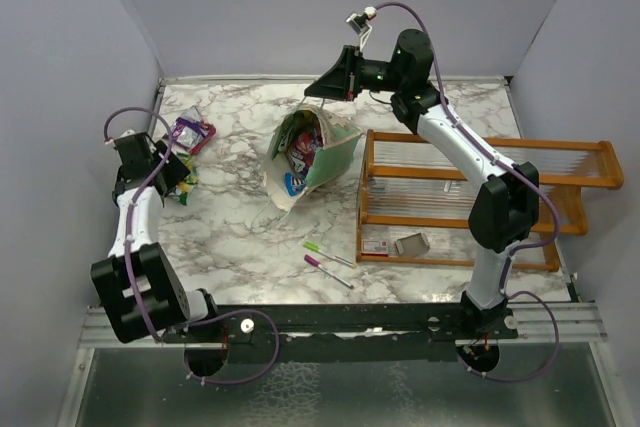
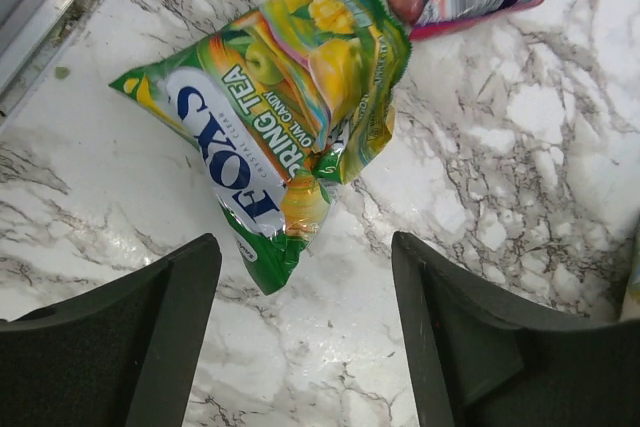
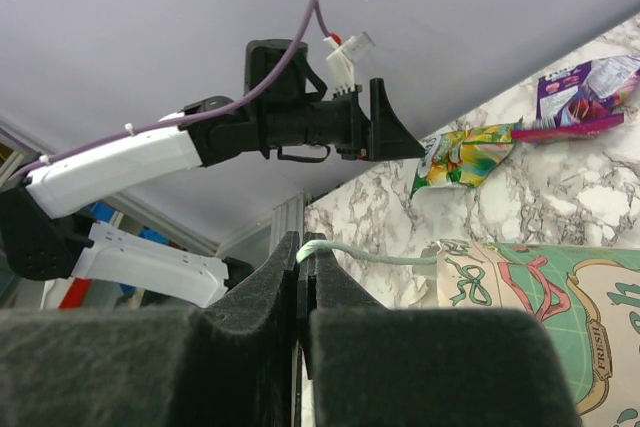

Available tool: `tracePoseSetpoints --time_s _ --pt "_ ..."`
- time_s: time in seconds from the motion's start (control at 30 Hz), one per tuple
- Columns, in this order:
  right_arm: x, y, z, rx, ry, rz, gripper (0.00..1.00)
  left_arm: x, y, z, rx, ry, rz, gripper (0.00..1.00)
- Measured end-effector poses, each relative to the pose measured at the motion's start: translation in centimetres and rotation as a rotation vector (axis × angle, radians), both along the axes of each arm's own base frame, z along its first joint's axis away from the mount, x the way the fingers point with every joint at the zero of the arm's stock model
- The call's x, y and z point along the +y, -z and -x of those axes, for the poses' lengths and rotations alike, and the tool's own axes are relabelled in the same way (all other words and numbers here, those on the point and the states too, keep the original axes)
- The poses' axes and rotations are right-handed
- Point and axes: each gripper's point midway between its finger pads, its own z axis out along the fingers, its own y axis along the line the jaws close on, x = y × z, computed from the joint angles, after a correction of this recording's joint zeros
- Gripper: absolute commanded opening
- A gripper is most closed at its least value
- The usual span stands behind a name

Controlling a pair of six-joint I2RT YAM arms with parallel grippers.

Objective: Take the snacks out of the paper bag
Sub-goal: Place the snack at the center of the board, then take out the snack from the paper bag.

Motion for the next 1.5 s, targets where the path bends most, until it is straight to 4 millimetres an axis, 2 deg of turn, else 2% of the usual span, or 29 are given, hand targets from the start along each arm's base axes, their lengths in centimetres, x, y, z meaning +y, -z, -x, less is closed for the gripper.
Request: tracePoseSetpoints --time_s 0.17,0.33,0.5,0.7,0.83,0.97,1.07,1.2,1.27,1.37,1.5 --pt "0.0 0.0 0.0 0.000 0.000 0.000 0.01 0.0 -2.8 0.5 -0.090 -0.010 -0.043 0.78" --pt "0.0 0.0 0.0 0.000 0.000 0.000 0.01 -2.0 -4.1 1.1 -0.176 0.054 -0.006 0.85" --pt "0.0 0.0 0.0 0.000 0.000 0.000 0.01 -7.7 -5.1 2.2 -0.274 0.244 0.113 0.88" --pt "0.0 0.0 0.0 0.000 0.000 0.000 0.01 -15.9 -7.2 5.0 -0.363 0.516 0.222 0.75" --pt "0.0 0.0 0.0 0.000 0.000 0.000 0.01 -19.9 -8.6 5.9 -0.393 0.650 0.290 0.68" --pt "0.0 0.0 0.0 0.001 0.000 0.000 0.01 -24.6 -10.2 6.5 -0.387 0.807 0.321 0.52" --pt "0.0 0.0 0.0 0.000 0.000 0.000 0.01 -27.7 -11.0 6.2 -0.369 0.903 0.304 0.38" --pt "0.0 0.0 0.0 0.000 0.000 0.000 0.01 -31.1 -10.1 5.4 -0.308 0.984 0.235 0.21" --pt "0.0 0.0 0.0 0.000 0.000 0.000 0.02 -32.3 -9.2 5.1 -0.267 1.006 0.190 0.18" --pt "0.0 0.0 0.0 0.000 0.000 0.000 0.01 -32.5 -7.8 4.1 -0.223 0.988 0.123 0.16" --pt "0.0 0.0 0.0 0.000 0.000 0.000 0.01 -31.5 -5.6 2.7 -0.168 0.932 0.055 0.15"
